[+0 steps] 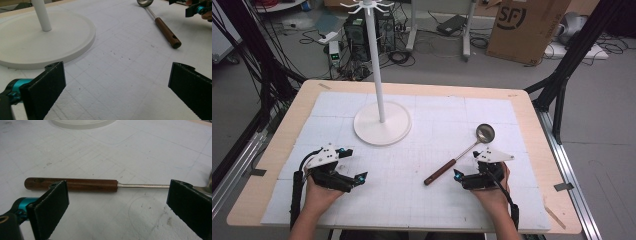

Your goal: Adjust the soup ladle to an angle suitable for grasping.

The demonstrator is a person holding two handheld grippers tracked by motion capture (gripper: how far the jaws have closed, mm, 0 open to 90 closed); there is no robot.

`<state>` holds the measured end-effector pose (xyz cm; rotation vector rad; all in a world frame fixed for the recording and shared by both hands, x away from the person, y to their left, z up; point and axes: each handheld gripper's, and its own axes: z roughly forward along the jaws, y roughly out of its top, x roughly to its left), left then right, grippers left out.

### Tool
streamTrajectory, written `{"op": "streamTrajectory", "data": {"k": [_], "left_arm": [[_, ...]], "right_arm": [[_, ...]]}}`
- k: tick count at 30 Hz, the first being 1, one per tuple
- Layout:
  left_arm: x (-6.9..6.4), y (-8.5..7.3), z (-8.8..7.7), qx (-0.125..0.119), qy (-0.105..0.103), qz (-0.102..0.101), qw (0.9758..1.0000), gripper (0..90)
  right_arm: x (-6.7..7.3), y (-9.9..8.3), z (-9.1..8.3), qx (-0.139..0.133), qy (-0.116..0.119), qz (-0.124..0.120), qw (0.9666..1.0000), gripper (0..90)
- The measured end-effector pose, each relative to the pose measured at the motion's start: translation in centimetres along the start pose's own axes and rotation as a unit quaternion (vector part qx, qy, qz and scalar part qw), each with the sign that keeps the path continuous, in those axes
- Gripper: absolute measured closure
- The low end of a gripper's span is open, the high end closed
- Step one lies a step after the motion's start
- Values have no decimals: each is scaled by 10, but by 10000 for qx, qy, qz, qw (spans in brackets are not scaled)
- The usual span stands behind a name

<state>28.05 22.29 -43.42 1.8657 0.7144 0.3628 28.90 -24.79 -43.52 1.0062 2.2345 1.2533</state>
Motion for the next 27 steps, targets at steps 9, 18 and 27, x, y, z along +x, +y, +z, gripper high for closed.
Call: {"op": "streamTrajectory", "data": {"k": [9, 18, 27], "left_arm": [[3, -1, 4, -81, -69, -114, 9999, 17], [0, 2, 4, -205, -207, -115, 9995, 18], [-3, 3, 7, -167, -238, -87, 9995, 17]], "right_arm": [[4, -1, -1, 31, 8, -154, 9999, 47], [7, 1, -2, 255, 141, -279, 9992, 313], [21, 2, 11, 488, 421, -410, 9971, 600]]}}
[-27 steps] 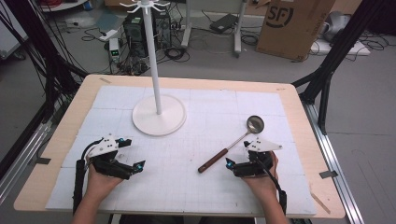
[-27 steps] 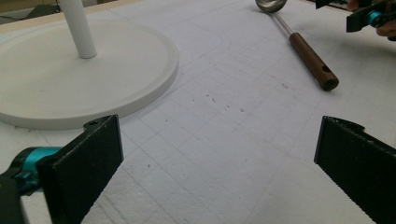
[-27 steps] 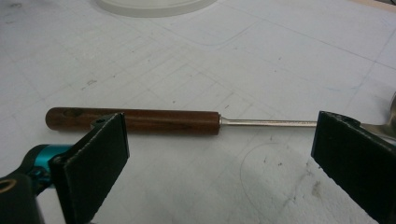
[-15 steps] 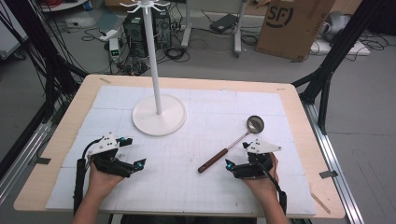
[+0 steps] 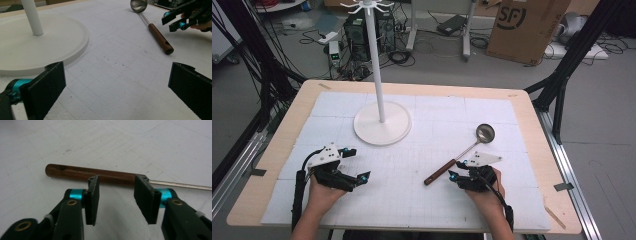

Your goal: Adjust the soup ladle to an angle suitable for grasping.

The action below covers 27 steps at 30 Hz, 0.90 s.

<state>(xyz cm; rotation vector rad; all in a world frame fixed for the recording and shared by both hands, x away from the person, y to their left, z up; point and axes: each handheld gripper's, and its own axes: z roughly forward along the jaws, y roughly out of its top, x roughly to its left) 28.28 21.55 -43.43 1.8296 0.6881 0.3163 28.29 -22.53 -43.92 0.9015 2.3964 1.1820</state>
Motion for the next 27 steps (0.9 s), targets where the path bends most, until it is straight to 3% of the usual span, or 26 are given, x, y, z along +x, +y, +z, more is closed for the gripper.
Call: {"op": "streamTrajectory", "data": {"k": [3, 4, 7, 11, 19, 27], "left_arm": [[0, 1, 1, -27, -4, 0, 10000, 18], [0, 1, 1, -22, -4, -17, 10000, 18], [0, 0, 2, 28, 19, -22, 10000, 18], [0, 0, 2, 27, 27, -5, 10000, 18], [-1, 1, 1, -43, -24, -67, 10000, 18], [-1, 2, 2, -56, -47, -69, 9999, 18]], "right_arm": [[3, 1, 4, 39, 119, -35, 9999, 696], [5, 3, 7, 70, 332, -14, 9994, 775], [11, 5, 12, 159, 436, -127, 9988, 888], [15, 10, 21, 282, 471, -107, 9984, 890], [15, 18, 32, 263, 478, 11, 9985, 891], [21, 36, 52, 430, 512, -158, 9976, 891]]}}
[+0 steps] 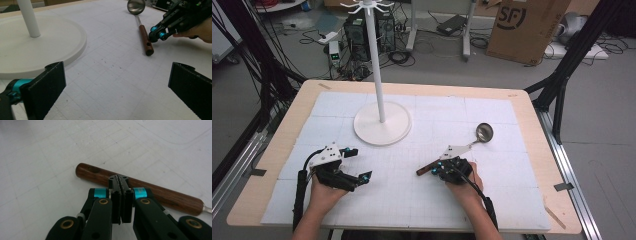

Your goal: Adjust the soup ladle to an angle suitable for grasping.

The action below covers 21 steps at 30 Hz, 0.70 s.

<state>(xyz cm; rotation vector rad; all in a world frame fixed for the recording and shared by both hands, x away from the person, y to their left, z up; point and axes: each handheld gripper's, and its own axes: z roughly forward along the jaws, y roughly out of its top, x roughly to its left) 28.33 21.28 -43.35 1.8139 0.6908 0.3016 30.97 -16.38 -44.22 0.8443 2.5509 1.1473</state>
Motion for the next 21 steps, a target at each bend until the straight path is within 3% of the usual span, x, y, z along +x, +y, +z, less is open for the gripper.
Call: {"op": "streamTrajectory", "data": {"k": [5, 8, 9, 12, 17, 21], "left_arm": [[0, 0, 0, 50, 25, 33, 10000, 18], [0, -1, 0, 58, 25, 27, 10000, 18], [0, -1, 1, 59, 18, 26, 10000, 18], [1, -1, 1, 78, 14, 31, 10000, 18], [0, -1, 2, 72, -17, 25, 10000, 18], [0, -1, 1, 43, 0, 10, 10000, 18]], "right_arm": [[2, 8, 10, 81, 52, -51, 9999, 891], [2, 9, 10, 55, 70, -81, 9999, 891], [0, 9, 5, -34, 80, 8, 10000, 891], [-6, 10, -5, -37, -182, -46, 9998, 891], [-25, 13, -18, -191, -427, 204, 9987, 891], [-44, 12, -21, -165, -653, 446, 9967, 891]]}}
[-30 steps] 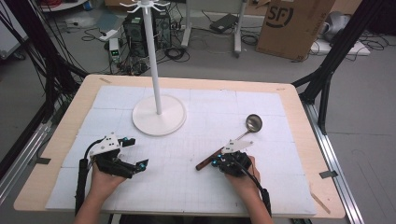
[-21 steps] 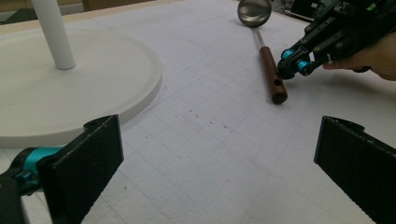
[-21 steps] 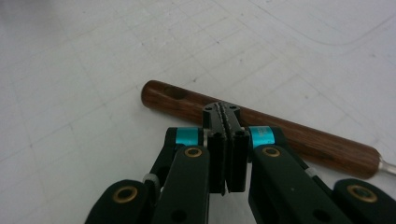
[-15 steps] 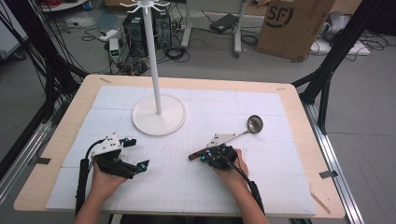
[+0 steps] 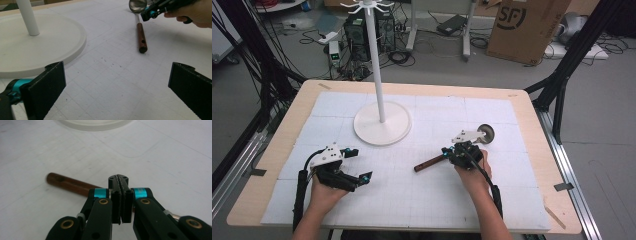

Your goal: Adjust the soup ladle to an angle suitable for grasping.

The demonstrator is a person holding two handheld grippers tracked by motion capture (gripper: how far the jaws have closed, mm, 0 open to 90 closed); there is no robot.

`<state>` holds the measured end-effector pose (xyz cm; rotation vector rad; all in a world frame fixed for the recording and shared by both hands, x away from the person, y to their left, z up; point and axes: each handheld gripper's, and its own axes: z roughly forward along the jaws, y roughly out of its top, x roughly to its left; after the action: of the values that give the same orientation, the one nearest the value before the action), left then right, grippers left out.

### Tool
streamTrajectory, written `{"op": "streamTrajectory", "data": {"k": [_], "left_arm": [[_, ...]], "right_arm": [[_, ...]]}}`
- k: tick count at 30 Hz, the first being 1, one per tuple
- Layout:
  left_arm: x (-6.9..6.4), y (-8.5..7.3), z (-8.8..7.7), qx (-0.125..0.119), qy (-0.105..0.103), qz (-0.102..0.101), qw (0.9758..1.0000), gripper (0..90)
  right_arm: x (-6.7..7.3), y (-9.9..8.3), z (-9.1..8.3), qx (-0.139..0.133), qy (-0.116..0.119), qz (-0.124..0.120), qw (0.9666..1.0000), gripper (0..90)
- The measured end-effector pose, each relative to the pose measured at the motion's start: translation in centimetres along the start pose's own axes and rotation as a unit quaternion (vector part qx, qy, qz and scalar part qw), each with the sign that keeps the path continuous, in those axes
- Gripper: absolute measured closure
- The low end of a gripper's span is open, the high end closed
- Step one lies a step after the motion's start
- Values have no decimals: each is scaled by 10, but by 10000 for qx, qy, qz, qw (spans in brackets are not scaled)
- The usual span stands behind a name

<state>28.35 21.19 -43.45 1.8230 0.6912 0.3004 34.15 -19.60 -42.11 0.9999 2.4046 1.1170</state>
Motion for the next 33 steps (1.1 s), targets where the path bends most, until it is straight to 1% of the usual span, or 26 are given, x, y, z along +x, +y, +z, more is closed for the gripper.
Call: {"op": "streamTrajectory", "data": {"k": [2, 3, 5, 6, 7, 8, 10, 11, 12, 13, 14, 15, 17, 19, 20, 21, 23, 26, 28, 29, 30, 33], "left_arm": [[0, 0, 1, 14, -13, -9, 10000, 18], [0, 0, 1, 14, -13, -9, 10000, 18], [-1, 0, 1, 47, -13, 6, 10000, 18], [-1, -1, 1, 43, -23, 6, 10000, 18], [-1, -1, 2, 33, -34, 0, 10000, 18], [-2, -1, 2, 33, -26, 3, 10000, 18], [-2, -1, 2, 24, -36, -3, 10000, 18], [-1, -1, 2, 41, -26, 9, 10000, 18], [-1, -1, 2, 41, -26, 9, 10000, 18], [-1, -1, 2, 44, -24, 8, 10000, 18], [-1, -1, 2, 46, -16, 2, 10000, 18], [-1, -1, 1, 49, -14, 4, 10000, 18], [-1, 0, 1, 28, -23, 0, 10000, 18], [0, 0, 1, 12, -33, 9, 10000, 18], [0, 0, 0, 12, -37, 3, 10000, 18], [0, 0, 0, 12, -26, -9, 10000, 18], [0, 0, 0, -3, -43, -11, 10000, 18], [-1, 0, 0, -22, -39, -35, 10000, 18], [-1, 0, 0, -26, -42, -37, 10000, 18], [-1, 0, 0, -20, -39, -33, 10000, 18], [-1, 0, 0, -25, -40, -33, 10000, 18], [-1, 0, 0, -22, -39, -33, 10000, 18]], "right_arm": [[-9, 0, -1, -12, 29, 164, 9999, 891], [-12, -1, 0, -23, -10, 198, 9998, 891], [-17, 0, 2, 62, -122, 227, 9996, 891], [-17, 0, 2, 62, -122, 227, 9996, 891], [-19, 0, 3, 33, -92, 295, 9995, 890], [-23, -1, 7, 71, -125, 309, 9994, 890], [-28, -4, 12, 184, -126, 380, 9990, 891], [-29, -5, 15, 240, -144, 396, 9988, 891], [-29, -5, 15, 240, -144, 396, 9988, 891], [-28, -6, 17, 334, -155, 394, 9985, 891], [-25, -7, 19, 364, -162, 390, 9984, 891], [-25, -7, 19, 364, -162, 390, 9984, 891], [-21, -6, 19, 408, -133, 322, 9986, 892], [-12, -6, 19, 529, -150, 183, 9983, 892], [-12, -6, 19, 529, -150, 183, 9983, 892], [-9, -6, 20, 600, -150, 97, 9980, 893], [1, -6, 20, 683, -229, -18, 9974, 893], [5, -6, 19, 727, -229, -79, 9971, 893], [9, -7, 18, 729, -202, -85, 9971, 893], [12, -9, 17, 648, -175, -74, 9977, 893], [13, -11, 17, 591, -124, 1, 9982, 893], [17, -15, 15, 512, -82, 63, 9986, 893]]}}
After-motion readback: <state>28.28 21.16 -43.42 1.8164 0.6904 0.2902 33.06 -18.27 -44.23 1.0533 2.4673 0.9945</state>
